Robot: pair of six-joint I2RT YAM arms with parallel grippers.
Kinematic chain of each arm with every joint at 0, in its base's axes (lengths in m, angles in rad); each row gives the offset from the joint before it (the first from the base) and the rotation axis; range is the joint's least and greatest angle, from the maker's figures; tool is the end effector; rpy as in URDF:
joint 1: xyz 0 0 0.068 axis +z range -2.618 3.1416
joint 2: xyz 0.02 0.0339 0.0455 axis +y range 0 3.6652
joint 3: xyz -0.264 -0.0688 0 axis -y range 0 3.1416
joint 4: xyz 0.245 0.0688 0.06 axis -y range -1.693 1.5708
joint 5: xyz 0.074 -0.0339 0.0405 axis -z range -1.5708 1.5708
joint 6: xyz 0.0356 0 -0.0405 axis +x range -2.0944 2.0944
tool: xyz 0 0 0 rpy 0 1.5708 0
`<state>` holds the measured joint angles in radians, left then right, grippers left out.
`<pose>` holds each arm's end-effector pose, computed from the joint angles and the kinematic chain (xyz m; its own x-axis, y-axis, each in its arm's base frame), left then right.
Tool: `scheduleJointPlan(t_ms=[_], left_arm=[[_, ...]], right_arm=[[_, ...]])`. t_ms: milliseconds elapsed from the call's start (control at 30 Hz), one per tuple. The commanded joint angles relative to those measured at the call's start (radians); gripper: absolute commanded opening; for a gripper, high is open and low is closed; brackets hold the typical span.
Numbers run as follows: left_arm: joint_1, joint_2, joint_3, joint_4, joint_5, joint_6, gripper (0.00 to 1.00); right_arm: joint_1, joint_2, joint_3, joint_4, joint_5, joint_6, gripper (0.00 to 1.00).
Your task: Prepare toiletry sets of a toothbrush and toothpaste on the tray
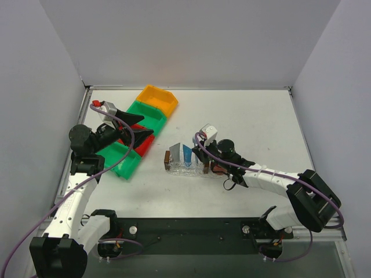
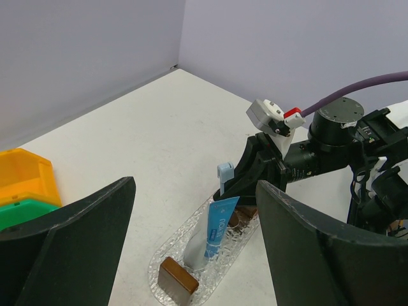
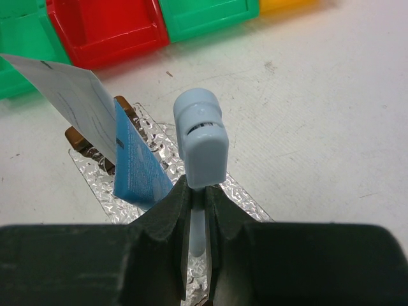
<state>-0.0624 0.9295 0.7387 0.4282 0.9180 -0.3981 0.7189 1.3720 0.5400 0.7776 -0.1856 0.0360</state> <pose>0.2048 -0.0411 0.3600 -0.0971 -0.2299 -0.9684 0.8363 0.5088 -0.2046 0.2109 0.1933 0.2257 -0.0692 -0.0135 -0.9975 -0.7839 0.6191 0.0460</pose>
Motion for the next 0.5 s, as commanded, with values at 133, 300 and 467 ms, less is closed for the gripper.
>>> scheduleJointPlan(t_ms=[133,300,467], left_arm=[[0.007,-0.015,0.007,0.017,0.015,0.016,0.87],[0.007,-0.012,0.01,0.017,0.018,0.015,0.87],[0.009,-0.011,0.014,0.017,0.018,0.013,0.87]], right_arm=[[0.007,0.004,-0.002,0.092,0.014,-0.002,0.0],[0.007,0.007,-0.003,0.094,0.017,-0.002,0.0],[0.008,0.015,-0.002,0.094,0.018,-0.007,0.02]])
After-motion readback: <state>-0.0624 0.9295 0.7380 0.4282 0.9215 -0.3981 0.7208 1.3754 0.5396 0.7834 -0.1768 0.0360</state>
